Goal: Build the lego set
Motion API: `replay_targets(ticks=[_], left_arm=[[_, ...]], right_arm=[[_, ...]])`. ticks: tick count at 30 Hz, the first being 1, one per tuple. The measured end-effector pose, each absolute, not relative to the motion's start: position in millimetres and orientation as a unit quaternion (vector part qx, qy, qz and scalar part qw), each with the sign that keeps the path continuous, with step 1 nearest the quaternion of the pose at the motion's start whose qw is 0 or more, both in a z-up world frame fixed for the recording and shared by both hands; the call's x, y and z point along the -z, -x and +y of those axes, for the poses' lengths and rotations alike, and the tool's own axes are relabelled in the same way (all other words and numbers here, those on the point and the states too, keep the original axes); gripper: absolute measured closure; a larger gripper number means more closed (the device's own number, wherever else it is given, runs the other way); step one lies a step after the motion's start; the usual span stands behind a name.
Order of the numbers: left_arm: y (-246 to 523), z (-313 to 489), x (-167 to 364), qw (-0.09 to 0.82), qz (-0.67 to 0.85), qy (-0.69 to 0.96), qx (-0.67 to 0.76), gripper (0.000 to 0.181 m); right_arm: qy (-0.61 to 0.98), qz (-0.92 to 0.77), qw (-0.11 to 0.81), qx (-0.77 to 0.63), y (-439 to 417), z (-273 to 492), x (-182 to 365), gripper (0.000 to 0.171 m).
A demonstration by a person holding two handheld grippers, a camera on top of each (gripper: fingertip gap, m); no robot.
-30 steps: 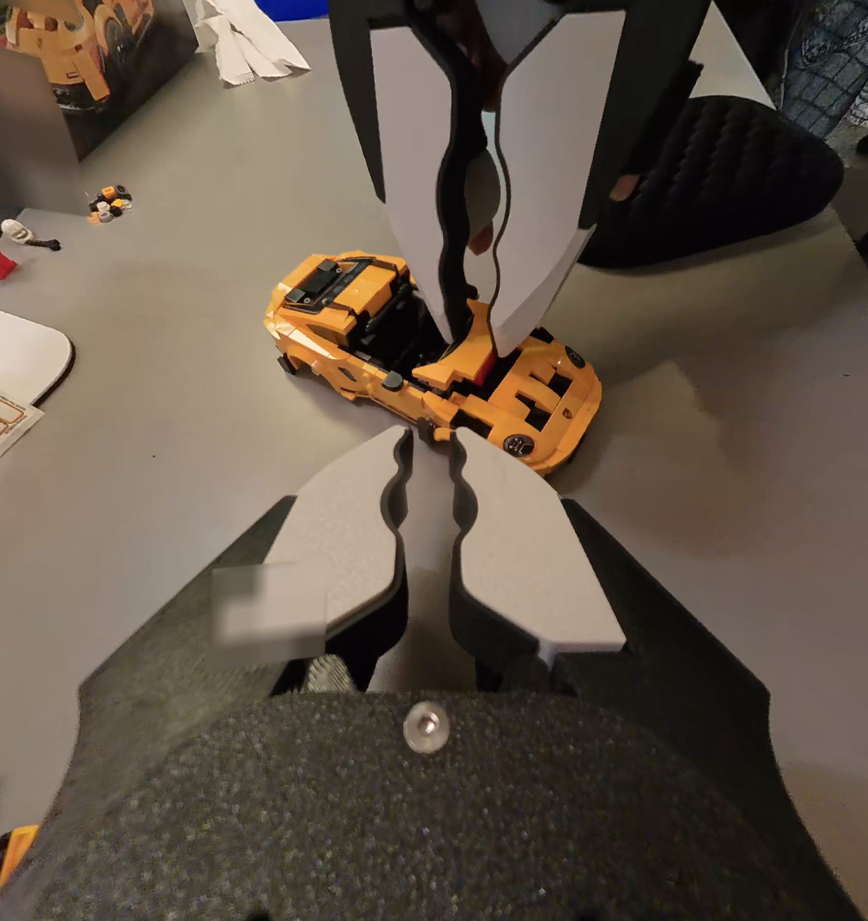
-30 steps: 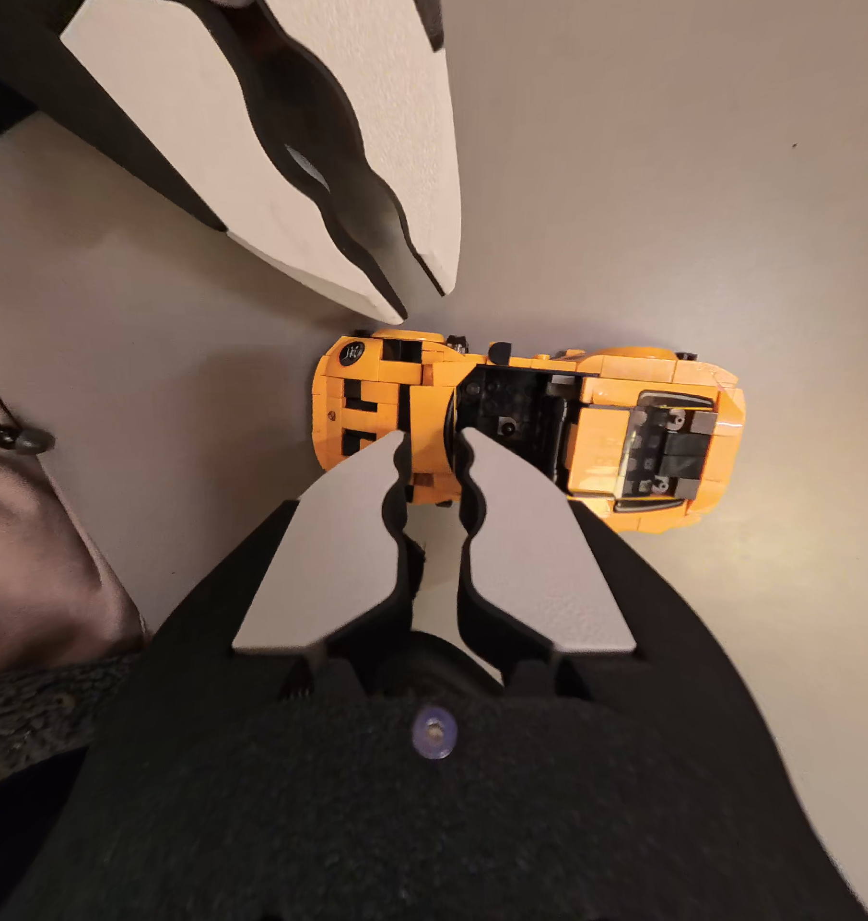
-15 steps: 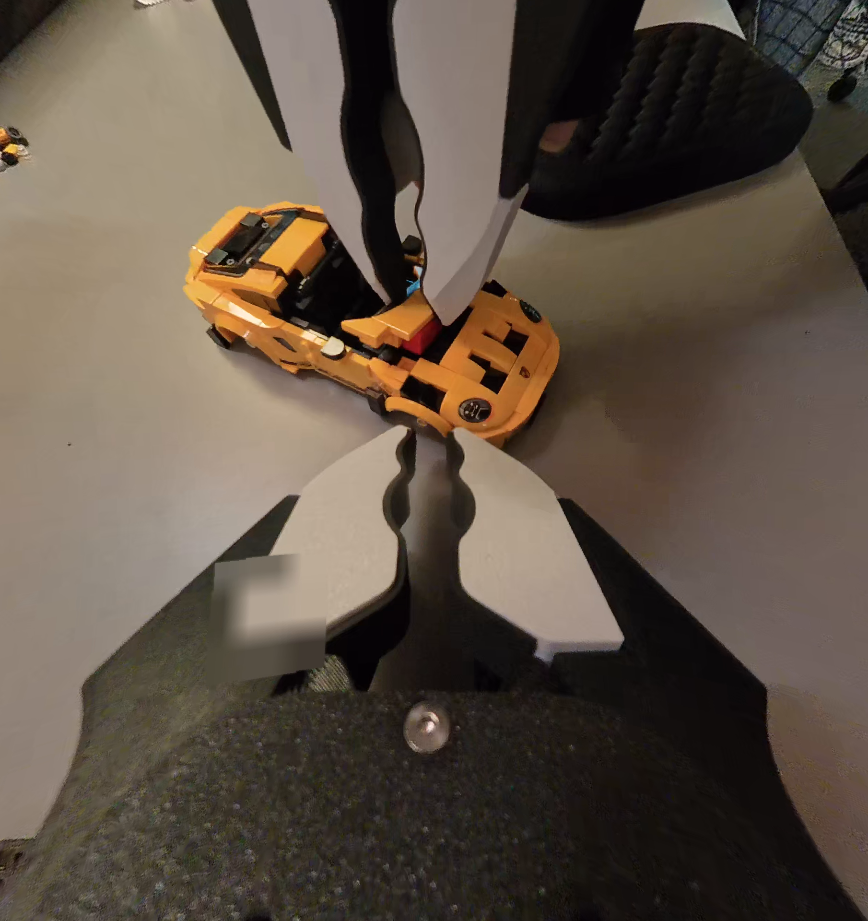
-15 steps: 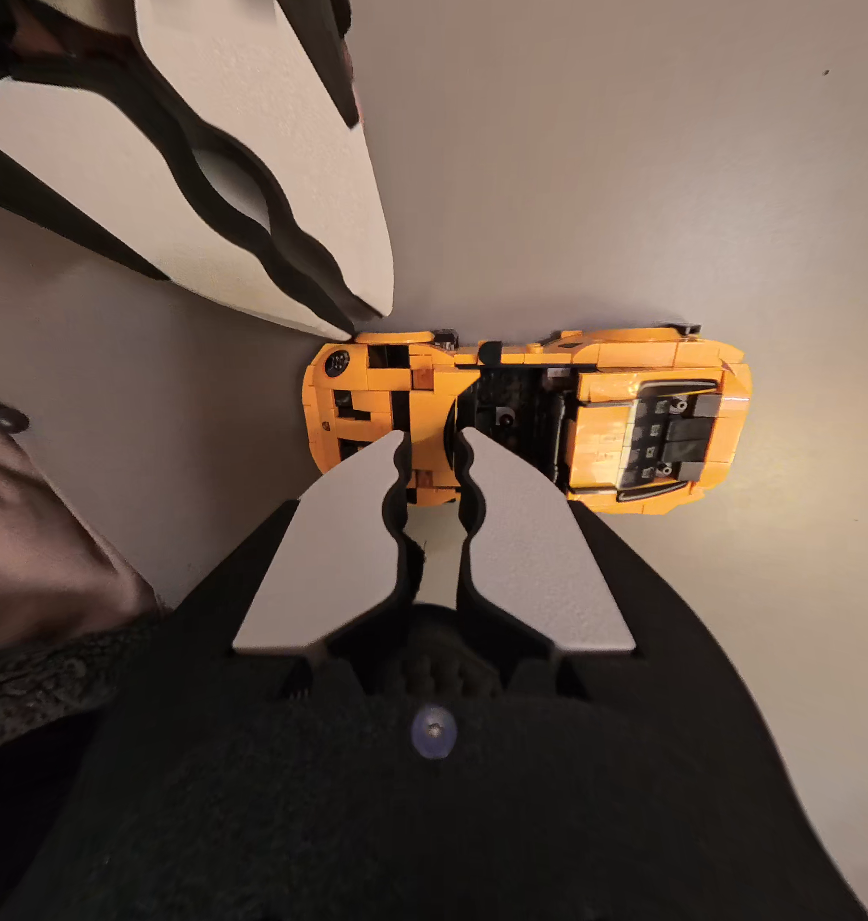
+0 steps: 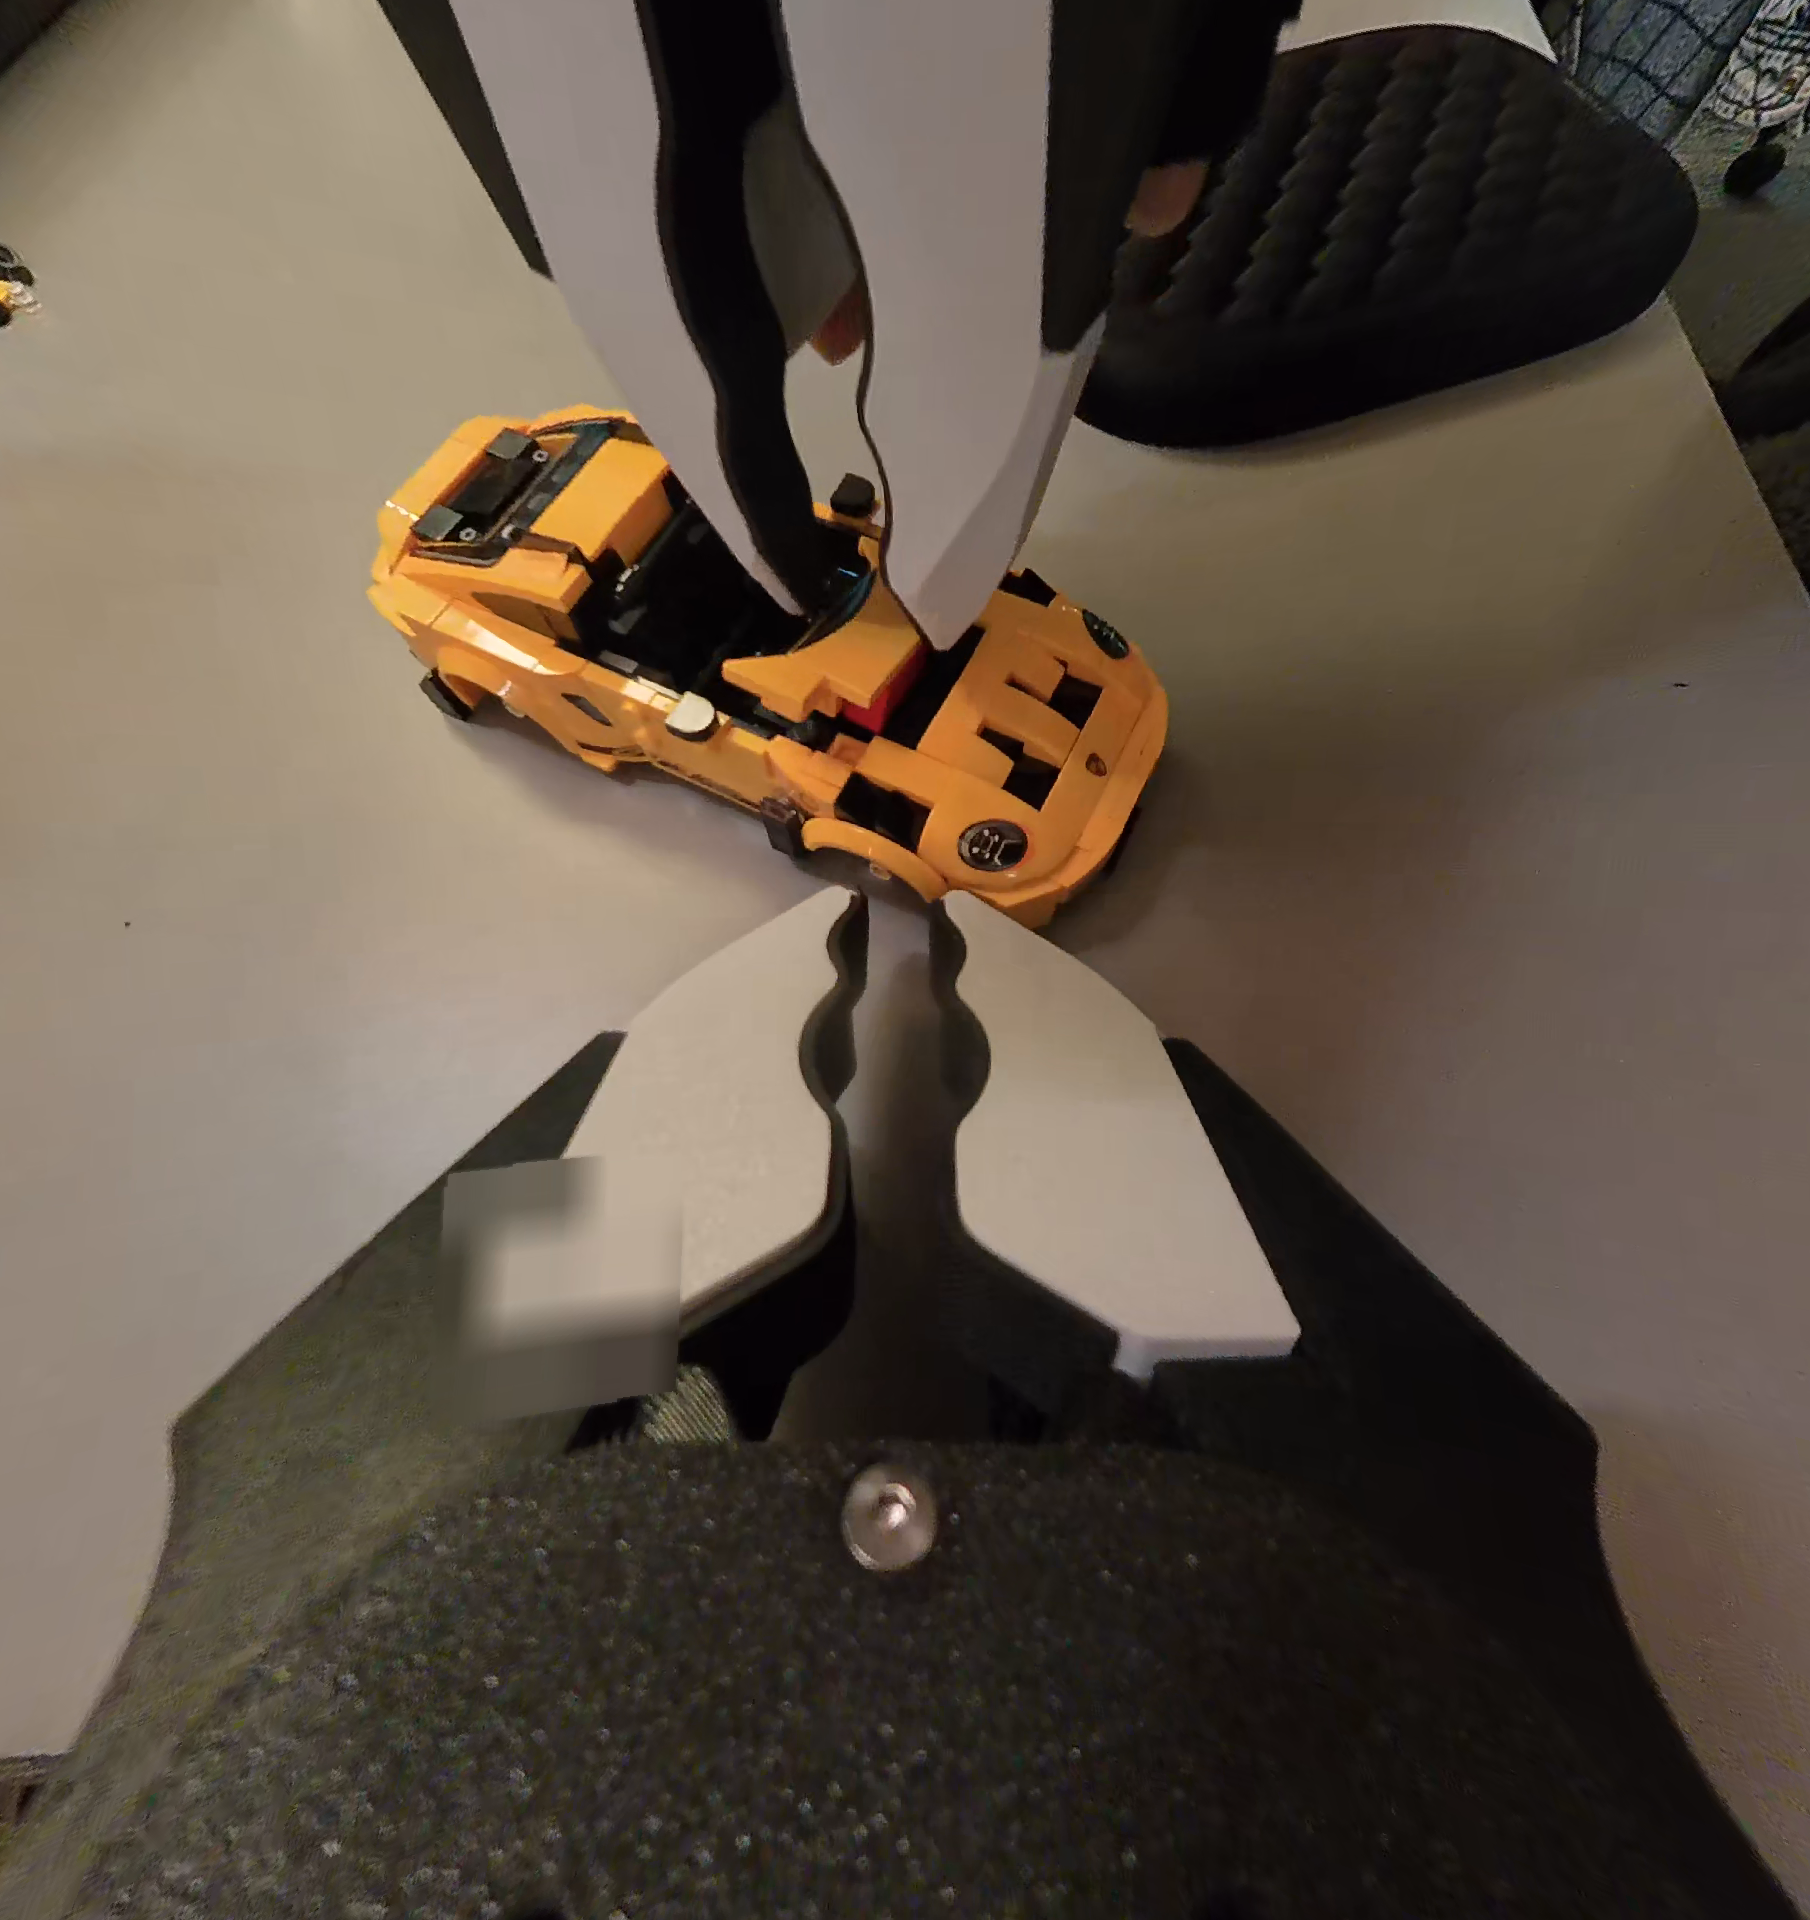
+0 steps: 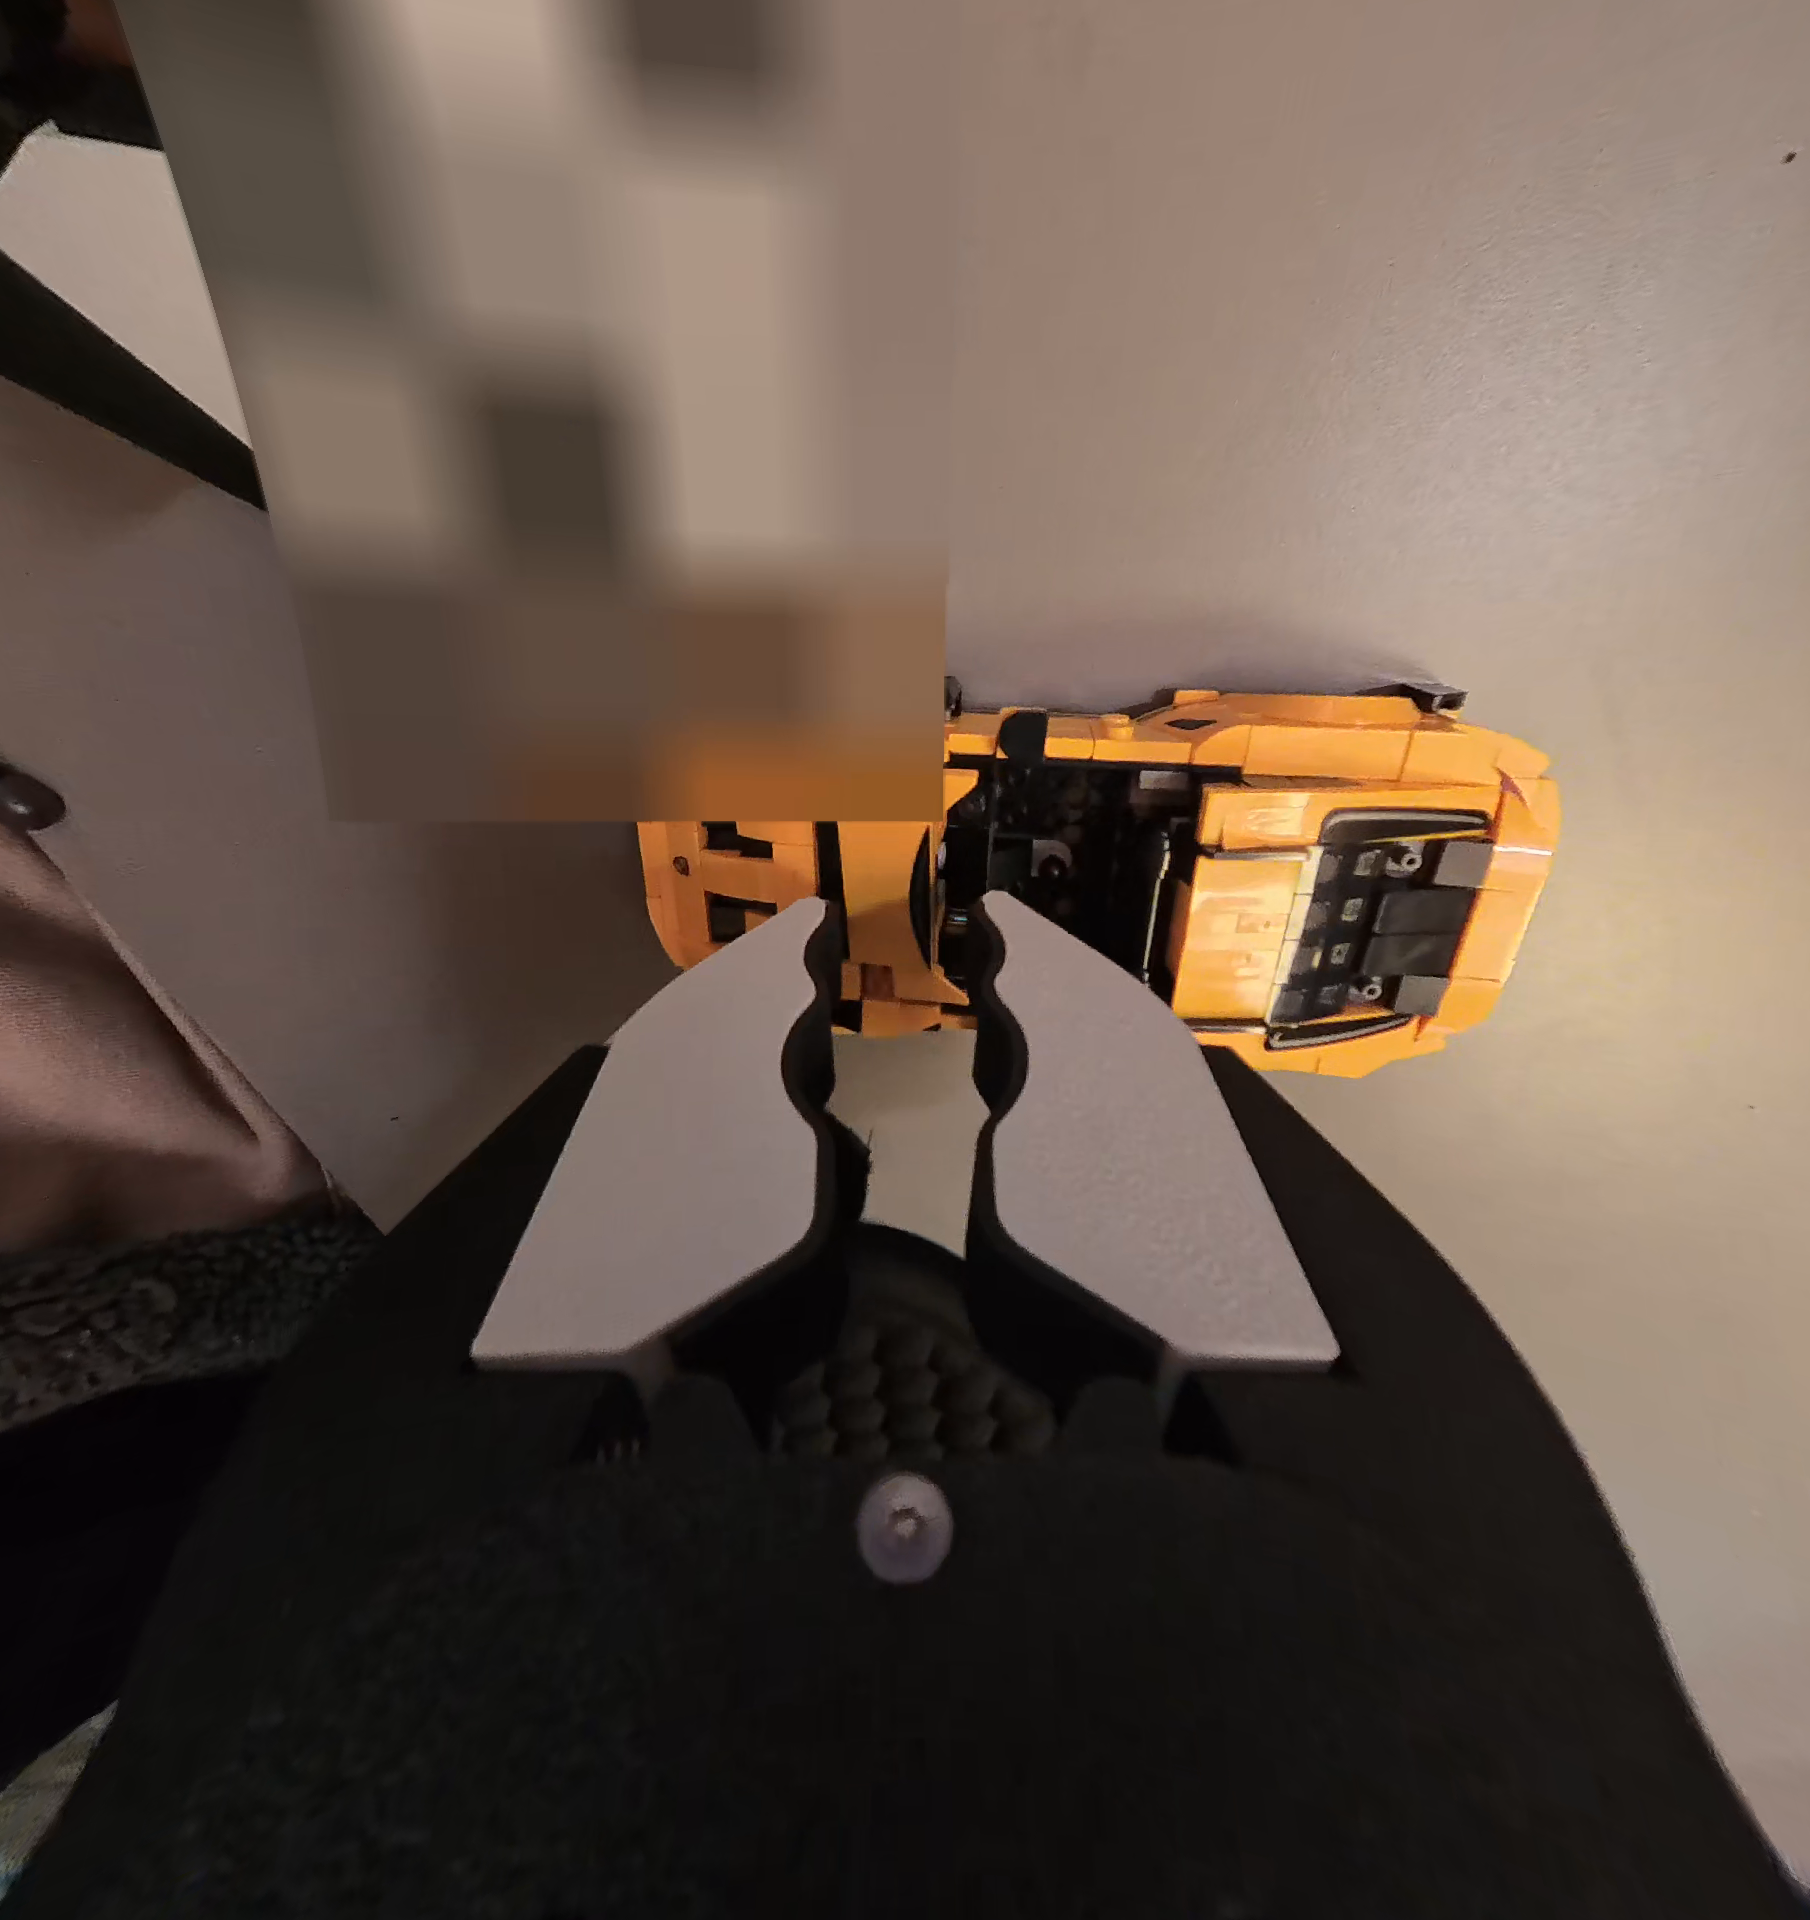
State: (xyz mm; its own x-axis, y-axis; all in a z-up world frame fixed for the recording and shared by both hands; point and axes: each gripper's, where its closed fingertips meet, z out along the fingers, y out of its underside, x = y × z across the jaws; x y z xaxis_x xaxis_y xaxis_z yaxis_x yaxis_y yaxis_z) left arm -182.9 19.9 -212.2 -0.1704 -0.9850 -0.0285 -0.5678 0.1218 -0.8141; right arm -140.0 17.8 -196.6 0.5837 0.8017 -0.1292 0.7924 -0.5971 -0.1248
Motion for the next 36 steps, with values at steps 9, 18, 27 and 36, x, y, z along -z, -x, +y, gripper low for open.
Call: replay_targets(ticks=[9, 18, 27, 36], left_arm=[[183.0, 19.5, 213.0, 0.302, 0.686, 0.567, 0.342, 0.17], [183.1, 19.0, 213.2, 0.301, 0.686, 0.567, 0.342, 0.17], [183.1, 18.4, 213.6, 0.299, 0.688, 0.566, 0.342, 0.171], [183.4, 18.3, 212.9, 0.298, 0.687, 0.566, 0.345, 0.171]], right_arm=[[0.89, -0.446, 0.014, -0.09, 140.6, 15.6, 196.9, 0.155], [0.879, -0.469, -0.061, -0.06, 137.5, 13.6, 198.1, 0.155], [0.867, -0.485, -0.107, -0.054, 136.9, 13.1, 198.6, 0.155], [0.87, -0.484, -0.054, -0.079, 135.8, 15.4, 191.1, 0.148]])
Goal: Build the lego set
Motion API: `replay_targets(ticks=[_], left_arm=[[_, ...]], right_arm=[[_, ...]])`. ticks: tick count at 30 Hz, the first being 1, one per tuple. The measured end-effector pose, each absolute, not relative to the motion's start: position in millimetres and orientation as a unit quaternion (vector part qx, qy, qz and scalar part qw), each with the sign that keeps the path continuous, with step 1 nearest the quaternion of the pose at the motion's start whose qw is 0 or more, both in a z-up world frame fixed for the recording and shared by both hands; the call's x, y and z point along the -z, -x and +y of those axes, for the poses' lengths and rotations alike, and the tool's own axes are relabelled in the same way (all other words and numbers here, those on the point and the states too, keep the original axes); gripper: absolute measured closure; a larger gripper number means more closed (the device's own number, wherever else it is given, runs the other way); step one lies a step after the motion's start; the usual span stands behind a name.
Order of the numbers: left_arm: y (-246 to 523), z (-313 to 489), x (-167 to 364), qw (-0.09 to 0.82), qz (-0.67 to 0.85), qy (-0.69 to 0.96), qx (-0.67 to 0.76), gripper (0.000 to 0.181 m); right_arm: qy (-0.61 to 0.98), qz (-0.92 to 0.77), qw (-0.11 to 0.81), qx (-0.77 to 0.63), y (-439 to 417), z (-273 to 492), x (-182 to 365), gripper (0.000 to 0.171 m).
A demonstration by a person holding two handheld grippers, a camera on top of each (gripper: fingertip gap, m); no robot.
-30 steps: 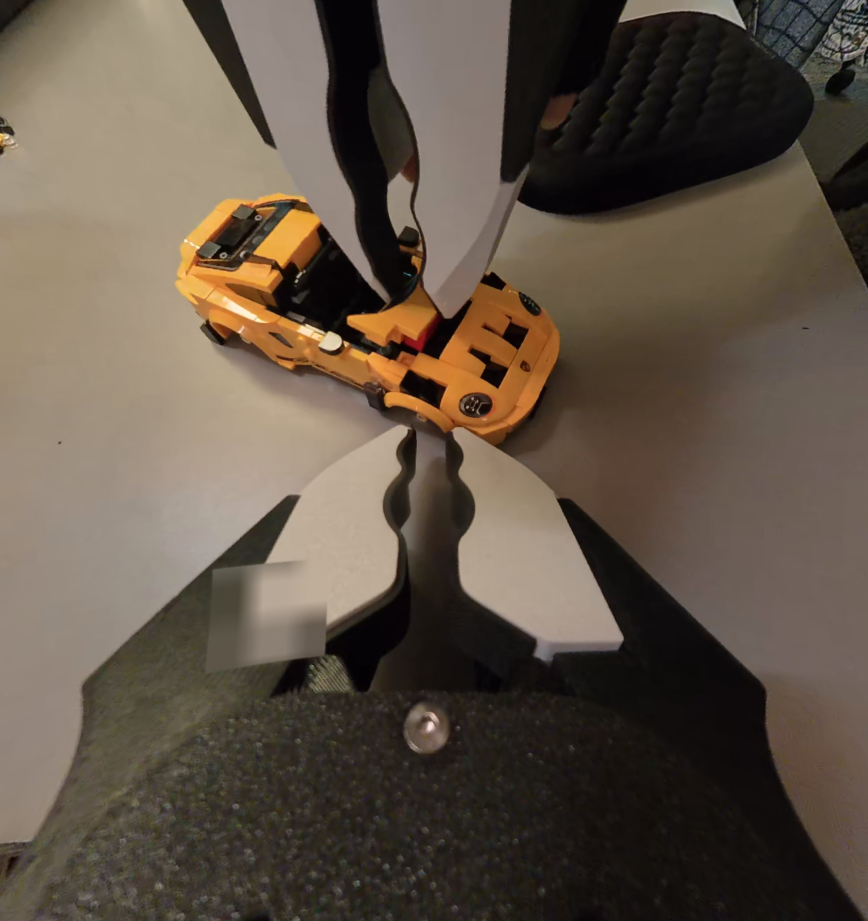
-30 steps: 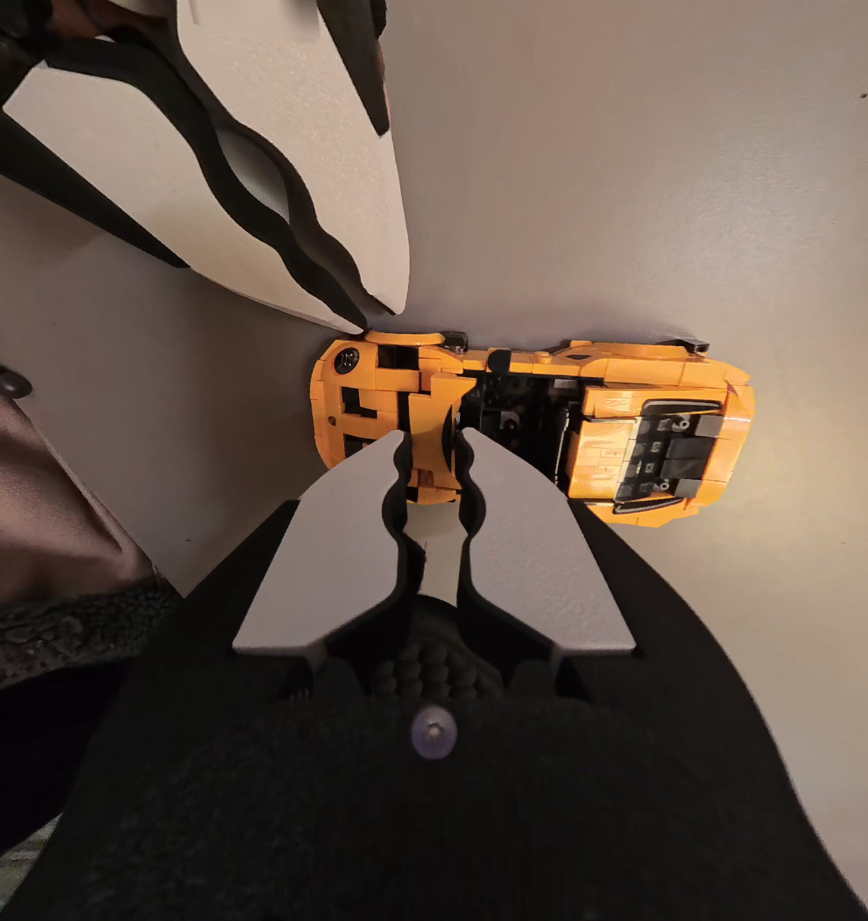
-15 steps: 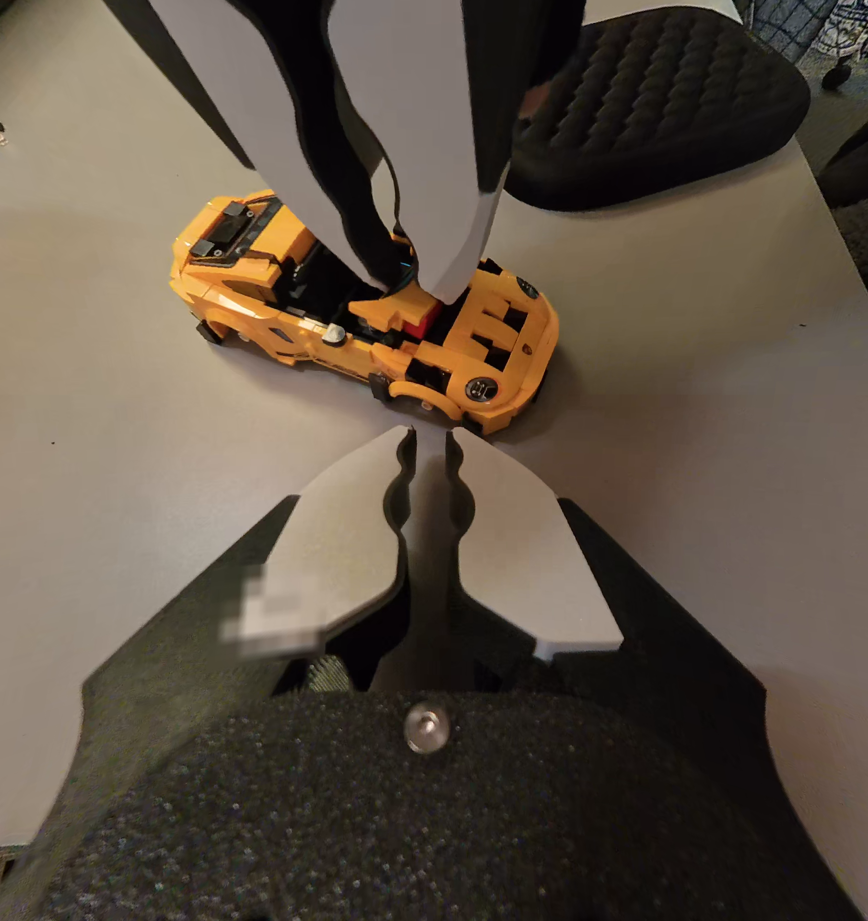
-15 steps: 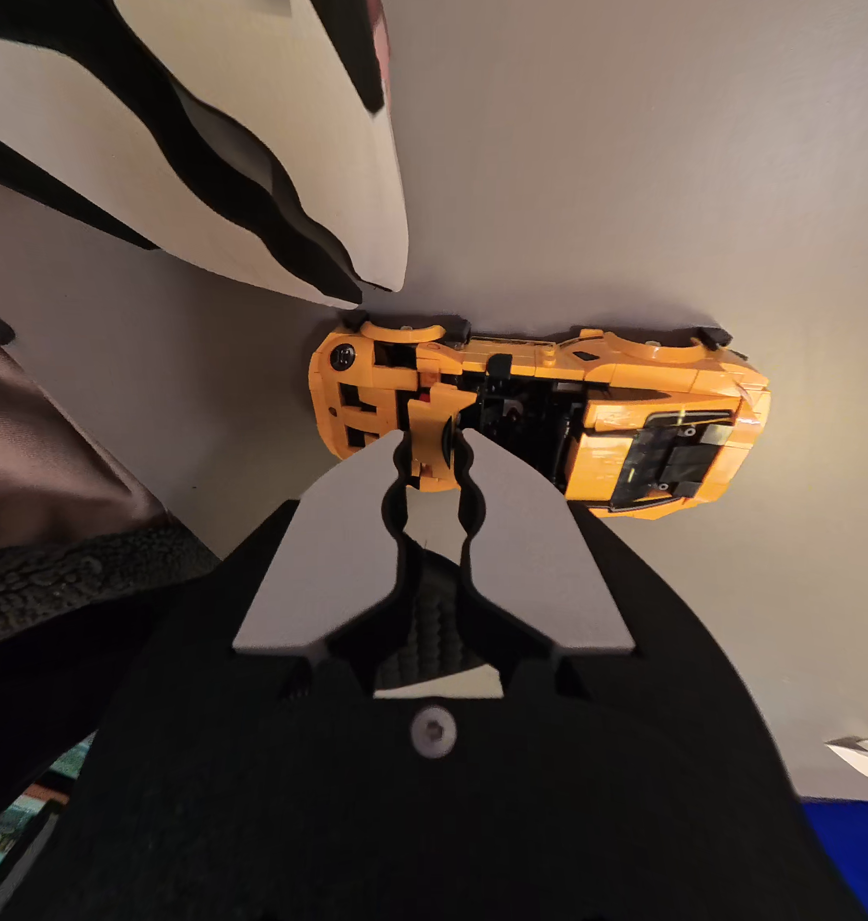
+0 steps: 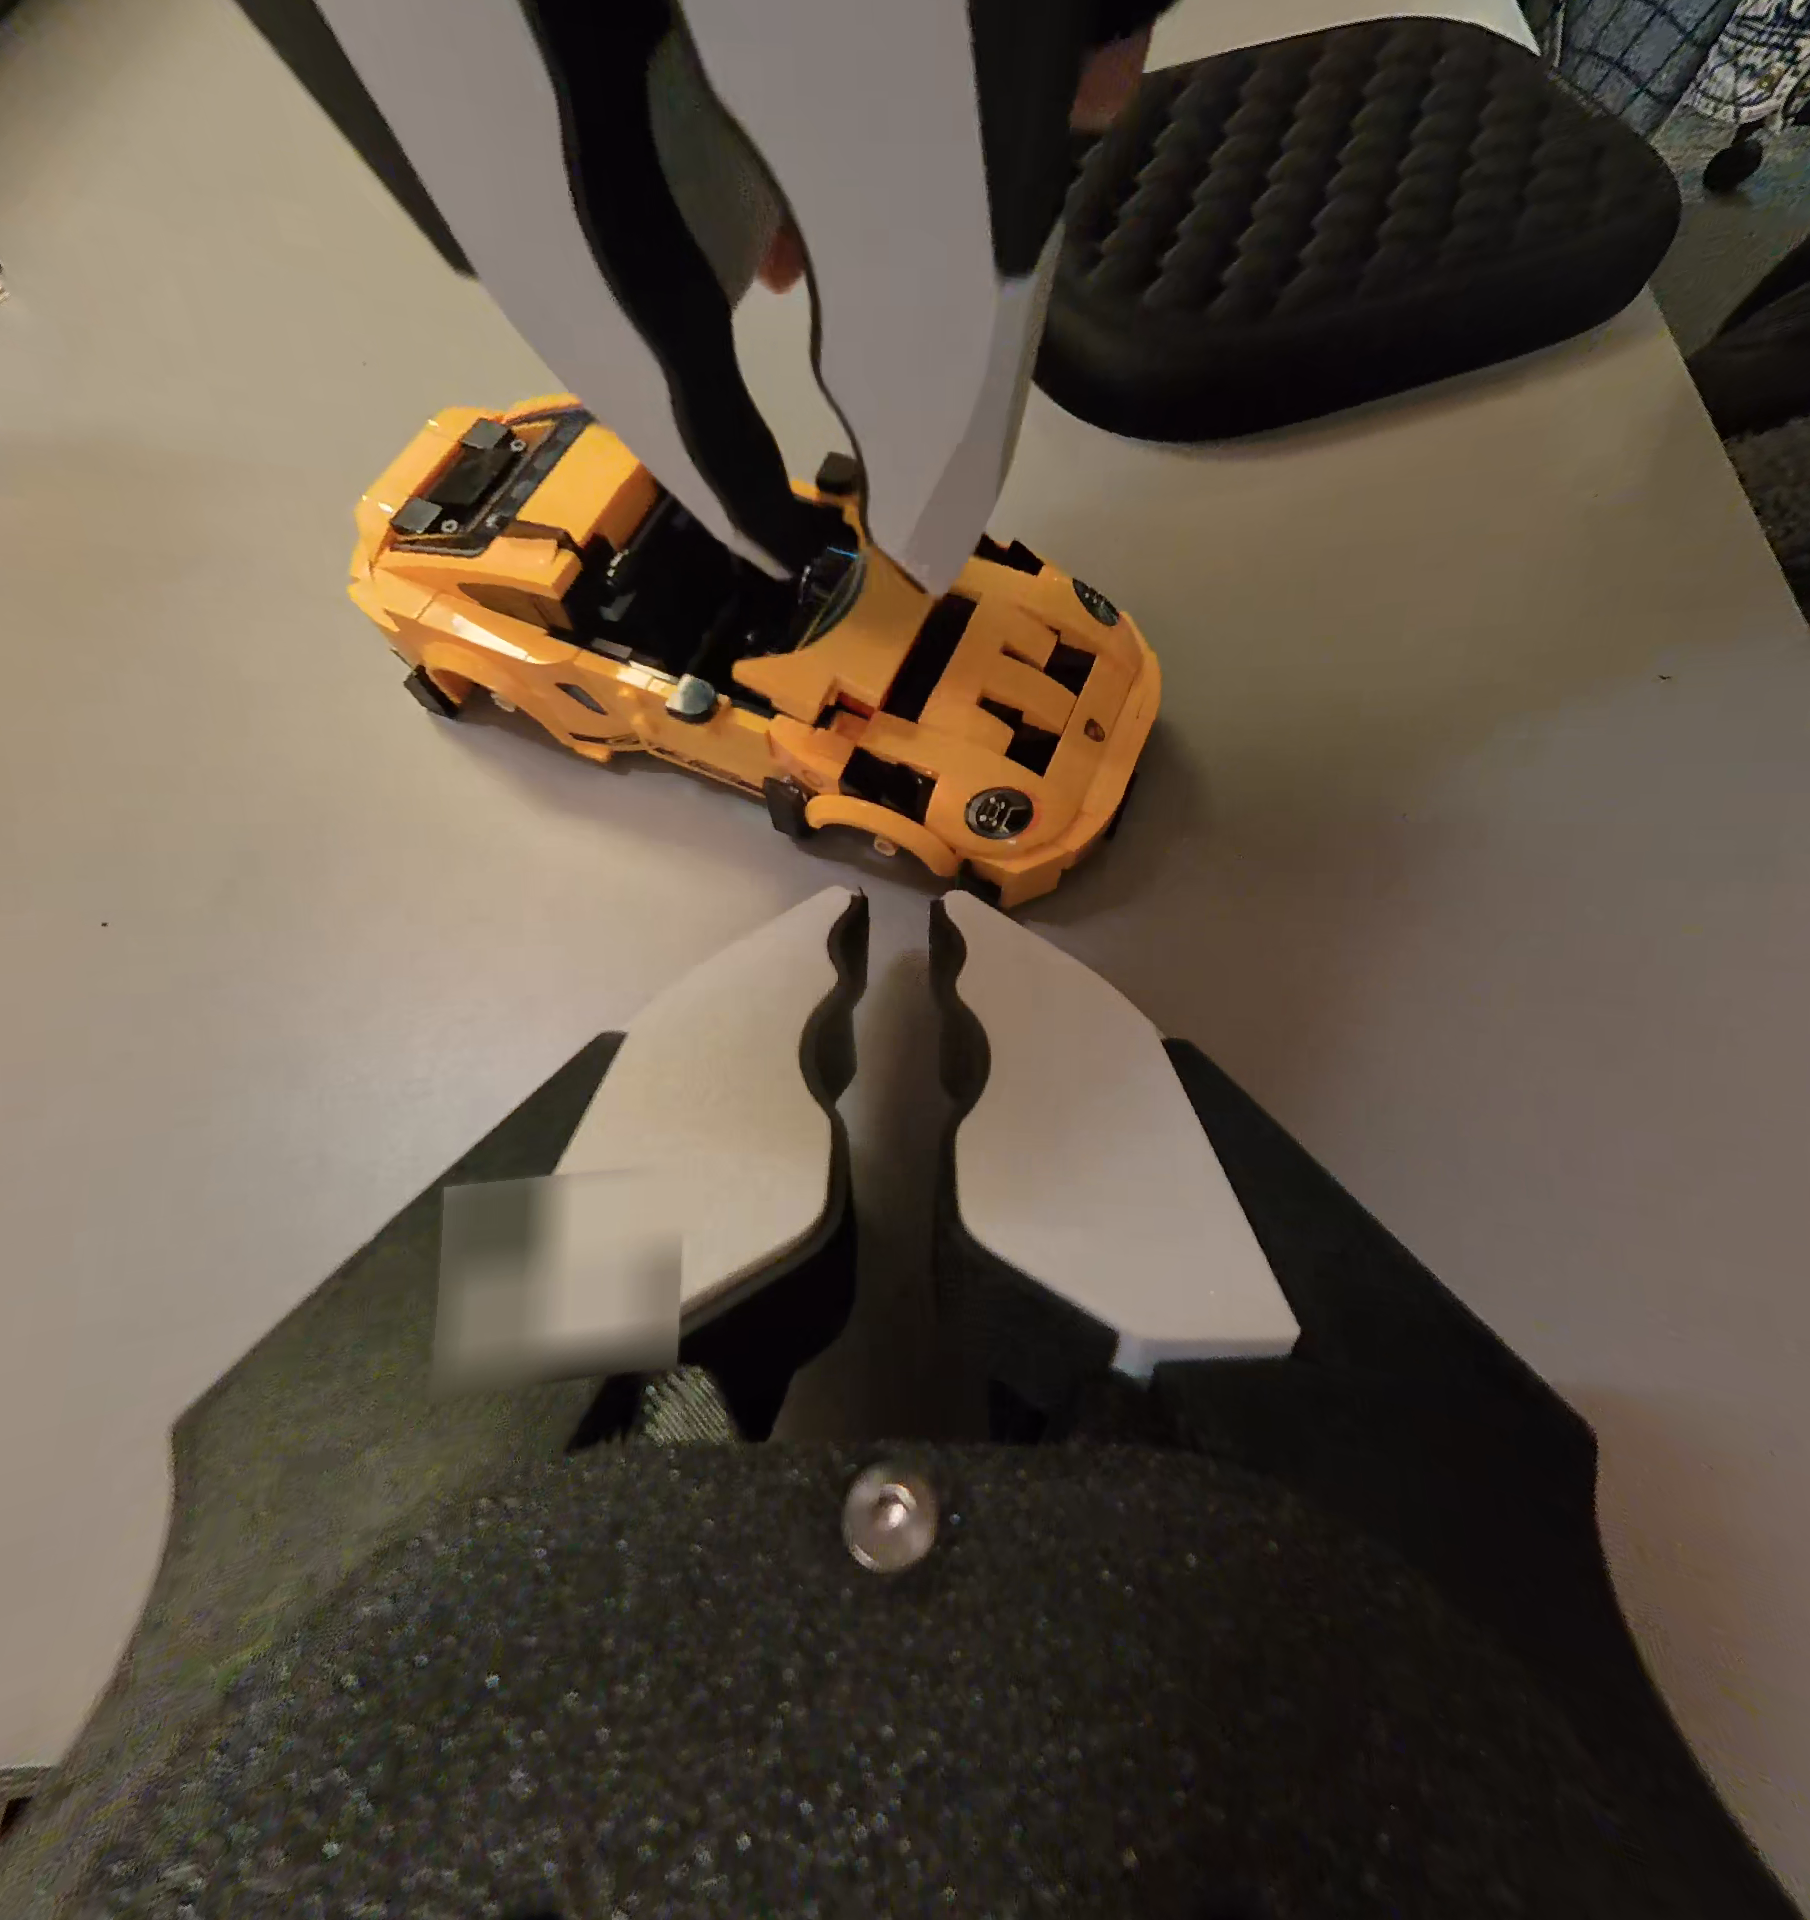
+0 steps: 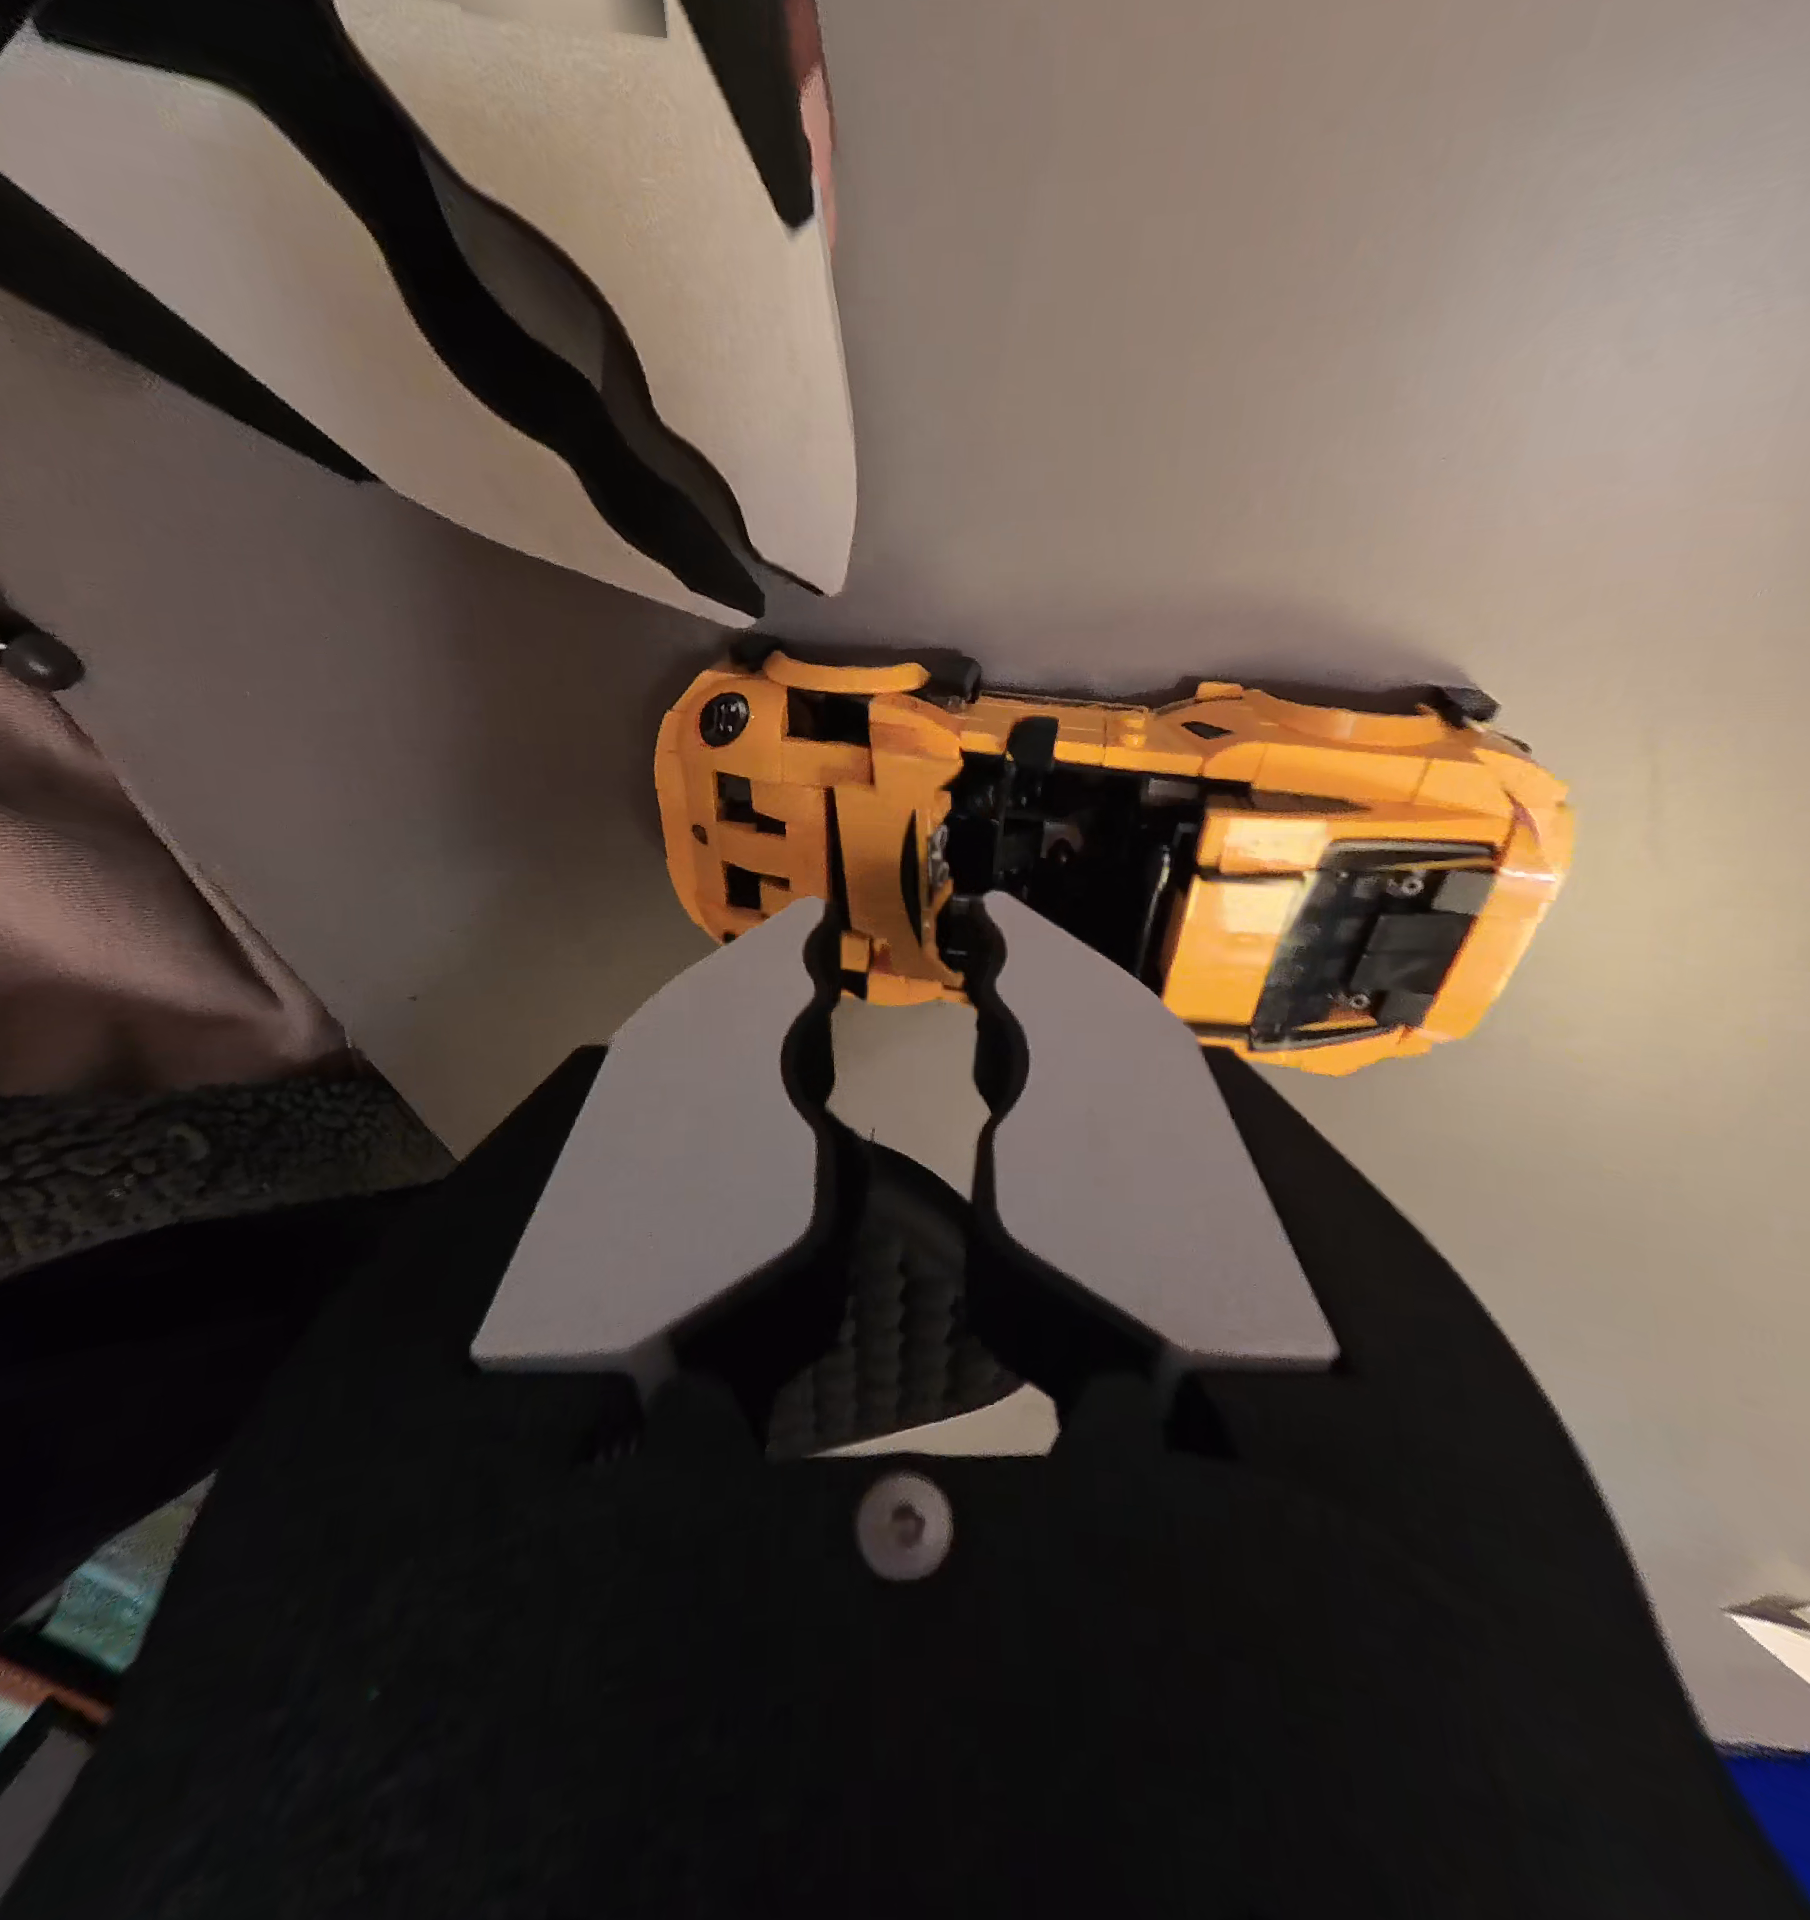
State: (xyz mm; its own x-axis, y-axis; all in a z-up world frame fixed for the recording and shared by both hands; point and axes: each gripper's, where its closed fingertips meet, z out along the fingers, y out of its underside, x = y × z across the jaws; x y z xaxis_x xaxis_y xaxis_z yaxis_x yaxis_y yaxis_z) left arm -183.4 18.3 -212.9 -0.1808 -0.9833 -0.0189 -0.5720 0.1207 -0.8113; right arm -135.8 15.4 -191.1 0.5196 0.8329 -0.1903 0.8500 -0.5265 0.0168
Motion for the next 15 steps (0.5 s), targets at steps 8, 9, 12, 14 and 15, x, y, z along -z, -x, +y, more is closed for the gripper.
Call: replay_targets(ticks=[8, 9, 12, 14, 15], left_arm=[[185, 17, 211, 0.297, 0.684, 0.567, 0.35, 0.17], [185, 17, 211, 0.297, 0.683, 0.567, 0.352, 0.17], [186, 16, 209, 0.299, 0.679, 0.568, 0.356, 0.17], [185, 17, 207, 0.302, 0.673, 0.57, 0.362, 0.17], [185, 18, 205, 0.303, 0.668, 0.572, 0.367, 0.17]], right_arm=[[-0.856, 0.506, -0.069, 0.083, 142, 10, 187, 0.143], [-0.851, 0.512, -0.09, 0.072, 143, 10, 189, 0.141], [-0.832, 0.527, -0.166, 0.046, 146, 12, 193, 0.14], [-0.822, 0.528, -0.212, 0.025, 145, 15, 195, 0.141], [-0.818, 0.525, -0.234, 0.015, 144, 17, 195, 0.144]])
